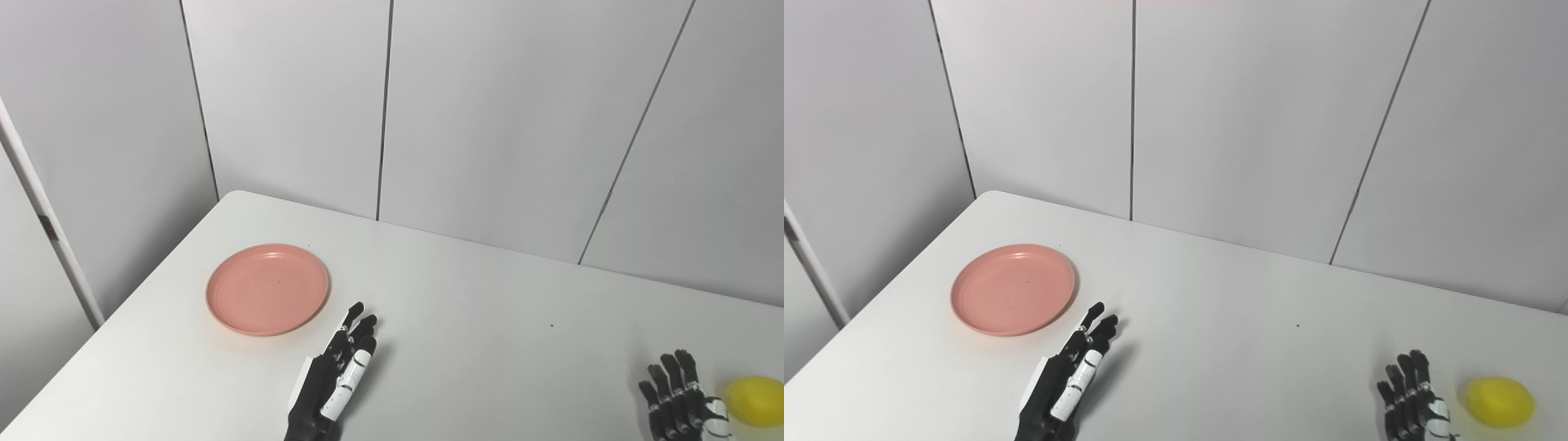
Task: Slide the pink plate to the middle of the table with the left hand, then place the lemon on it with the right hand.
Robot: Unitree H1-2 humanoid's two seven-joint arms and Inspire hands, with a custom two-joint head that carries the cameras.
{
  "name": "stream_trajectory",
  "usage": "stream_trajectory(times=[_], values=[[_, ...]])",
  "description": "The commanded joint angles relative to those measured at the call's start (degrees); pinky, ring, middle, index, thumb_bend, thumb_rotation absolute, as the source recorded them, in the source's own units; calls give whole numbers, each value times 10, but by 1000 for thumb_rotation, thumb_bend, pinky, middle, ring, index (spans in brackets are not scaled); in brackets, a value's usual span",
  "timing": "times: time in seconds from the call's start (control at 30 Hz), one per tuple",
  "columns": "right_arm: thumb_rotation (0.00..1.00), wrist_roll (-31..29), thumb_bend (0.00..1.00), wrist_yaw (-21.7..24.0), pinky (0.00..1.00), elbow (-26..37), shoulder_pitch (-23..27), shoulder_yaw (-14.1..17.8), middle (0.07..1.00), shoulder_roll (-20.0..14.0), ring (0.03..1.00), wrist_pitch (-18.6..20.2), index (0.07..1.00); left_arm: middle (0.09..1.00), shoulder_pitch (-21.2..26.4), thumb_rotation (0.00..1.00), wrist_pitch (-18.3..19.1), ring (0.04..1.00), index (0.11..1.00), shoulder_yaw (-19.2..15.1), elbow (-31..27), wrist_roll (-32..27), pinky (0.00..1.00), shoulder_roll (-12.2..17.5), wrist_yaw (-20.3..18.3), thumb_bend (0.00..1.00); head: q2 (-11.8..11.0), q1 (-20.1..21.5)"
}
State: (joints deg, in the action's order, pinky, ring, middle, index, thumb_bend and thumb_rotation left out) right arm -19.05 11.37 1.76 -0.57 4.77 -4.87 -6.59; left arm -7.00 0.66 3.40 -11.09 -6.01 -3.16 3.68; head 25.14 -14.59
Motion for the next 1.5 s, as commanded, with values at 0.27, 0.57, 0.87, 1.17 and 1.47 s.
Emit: stream_trajectory(times=[0.27, 0.57, 0.87, 1.17, 1.47], values=[[1000, 6, 720, -6, 1000, -19, -44, -8, 1000, 11, 1000, 17, 1000, 911, -11, 757, 83, 922, 924, -18, -104, -29, 976, -6, 3, 797, 2, 19], [1000, 14, 679, -17, 1000, -13, -42, -7, 1000, 16, 1000, 20, 1000, 935, 36, 860, 161, 946, 941, -19, -157, -53, 1000, 16, -22, 785, -2, 20], [1000, 14, 638, -16, 1000, -7, -45, -10, 1000, 18, 1000, 21, 1000, 932, 127, 864, 260, 942, 920, -69, -209, -75, 1000, 48, -3, 889, -2, 21], [1000, 11, 640, -13, 1000, -7, -44, -12, 1000, 19, 1000, 22, 1000, 783, 199, 896, 222, 806, 748, -142, -137, -94, 844, 121, -23, 890, -3, 21], [1000, 16, 636, -19, 1000, -3, -46, -12, 1000, 23, 1000, 22, 1000, 722, 256, 933, 178, 748, 696, -188, -28, -105, 776, 182, -50, 989, -3, 23]])
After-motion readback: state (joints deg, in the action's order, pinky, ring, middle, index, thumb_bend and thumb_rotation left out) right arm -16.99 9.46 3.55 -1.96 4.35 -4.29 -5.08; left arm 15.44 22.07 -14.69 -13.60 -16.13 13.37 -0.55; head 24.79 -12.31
